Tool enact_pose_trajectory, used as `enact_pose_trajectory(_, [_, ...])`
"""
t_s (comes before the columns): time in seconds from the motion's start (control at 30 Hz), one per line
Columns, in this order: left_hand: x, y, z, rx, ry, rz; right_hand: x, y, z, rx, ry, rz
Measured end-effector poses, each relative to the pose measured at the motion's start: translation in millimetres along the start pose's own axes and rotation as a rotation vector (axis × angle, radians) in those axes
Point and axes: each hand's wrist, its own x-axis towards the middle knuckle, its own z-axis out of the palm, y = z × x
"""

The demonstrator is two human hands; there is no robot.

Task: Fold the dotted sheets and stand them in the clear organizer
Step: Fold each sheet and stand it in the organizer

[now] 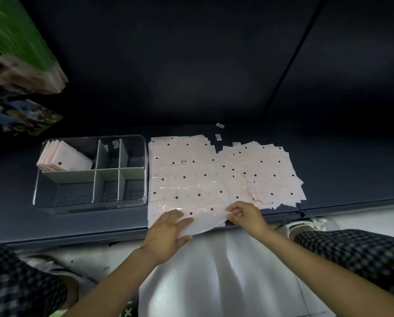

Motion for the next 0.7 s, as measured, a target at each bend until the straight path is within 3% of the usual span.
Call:
enact_pose_trajectory(0.2, [30, 8, -6, -0.123, -0.094, 0.023, -11, -1, 9, 0.199, 0.119, 0.064])
enact_pose_trajectory(0.33, [56, 15, -8, -0.085, -0.147, 0.052, -18, 3, 18, 0.314, 0.2, 0.134])
enact_pose_trajectory(0.53, [89, 31, 1, 0.066, -0.268, 0.049, -21, 8, 23, 0.338, 0.293, 0.155])
enact_pose_trajectory(0.7, [94, 30, 9, 0.076, -0.263, 0.033, -22, 10, 19, 0.214, 0.369, 0.089])
